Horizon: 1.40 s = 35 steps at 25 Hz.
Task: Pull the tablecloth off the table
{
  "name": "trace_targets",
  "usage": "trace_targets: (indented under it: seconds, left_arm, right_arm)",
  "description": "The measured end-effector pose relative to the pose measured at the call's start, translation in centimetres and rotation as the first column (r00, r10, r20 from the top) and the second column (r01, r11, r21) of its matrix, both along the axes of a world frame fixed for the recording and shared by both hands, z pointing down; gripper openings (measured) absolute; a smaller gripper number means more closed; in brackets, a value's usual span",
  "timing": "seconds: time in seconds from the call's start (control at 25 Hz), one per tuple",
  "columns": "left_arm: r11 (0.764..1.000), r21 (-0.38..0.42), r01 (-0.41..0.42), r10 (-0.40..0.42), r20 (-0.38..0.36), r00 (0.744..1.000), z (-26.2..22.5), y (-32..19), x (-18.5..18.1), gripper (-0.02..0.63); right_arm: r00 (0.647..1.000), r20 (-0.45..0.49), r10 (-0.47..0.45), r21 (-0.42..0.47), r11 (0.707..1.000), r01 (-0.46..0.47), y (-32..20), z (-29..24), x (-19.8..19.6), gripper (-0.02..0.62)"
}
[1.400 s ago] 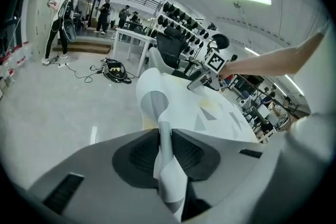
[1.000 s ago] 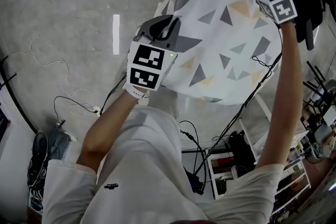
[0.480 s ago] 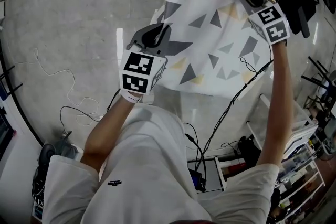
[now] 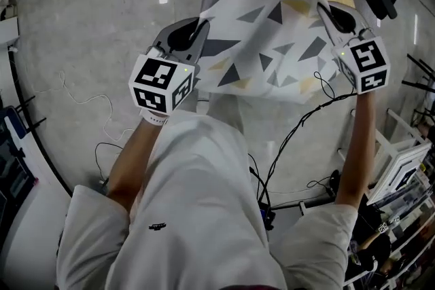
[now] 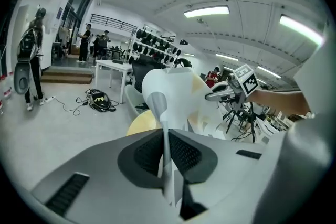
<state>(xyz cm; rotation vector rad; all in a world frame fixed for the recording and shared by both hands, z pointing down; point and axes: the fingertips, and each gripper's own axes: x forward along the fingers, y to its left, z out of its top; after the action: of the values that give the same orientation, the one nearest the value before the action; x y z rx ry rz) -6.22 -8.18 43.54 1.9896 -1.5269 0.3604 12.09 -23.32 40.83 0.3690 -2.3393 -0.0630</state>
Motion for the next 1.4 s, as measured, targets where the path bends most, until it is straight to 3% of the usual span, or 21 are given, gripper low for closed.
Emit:
trace_targets:
  seconds: [0.2, 0.32, 0.44, 0.64, 0.92, 1.0, 1.4]
  left_arm:
    - [0.992, 0.056, -0.115, 0.112, 0.046, 0.993, -4.3, 2.4, -0.9, 0.031]
    - [0.977, 0.085, -0.194, 0.188, 0.074, 0.979, -6.7, 3.2, -1.2, 0.031]
    - [0.961, 0.101, -0.258, 0.251, 0.073, 0.965, -8.5, 4.3, -0.7, 0.031]
    - [0.926, 0.133, -0.353, 0.346, 0.068, 0.936, -11.1, 6.0, -0.7, 0.031]
    - [0.902, 0.161, -0.401, 0.387, 0.113, 0.915, -14.3, 7.5, -1.6, 0.029]
    - [0.904, 0.156, -0.398, 0.386, 0.104, 0.917, -14.2, 7.9, -2.4, 0.029]
    - [0.909, 0.131, -0.396, 0.386, 0.092, 0.918, -13.0, 7.9, -4.5, 0.028]
  right_arm:
    - [0.991, 0.061, 0.12, 0.051, 0.991, -0.123, 6.7, -5.4, 2.2, 0.015]
    - [0.967, 0.11, 0.229, 0.043, 0.971, -0.235, 10.3, -7.9, 3.7, 0.015]
    - [0.925, 0.181, 0.334, 0.012, 0.94, -0.342, 14.0, -9.0, 6.1, 0.015]
    - [0.823, 0.302, 0.481, -0.004, 0.864, -0.503, 19.9, -10.7, 7.8, 0.017]
    - [0.684, 0.401, 0.609, -0.001, 0.747, -0.664, 25.0, -12.4, 6.5, 0.02]
    - [0.657, 0.416, 0.628, -0.016, 0.728, -0.686, 25.9, -12.1, 5.6, 0.021]
    - [0.622, 0.411, 0.667, -0.025, 0.69, -0.724, 26.1, -11.4, 2.8, 0.025]
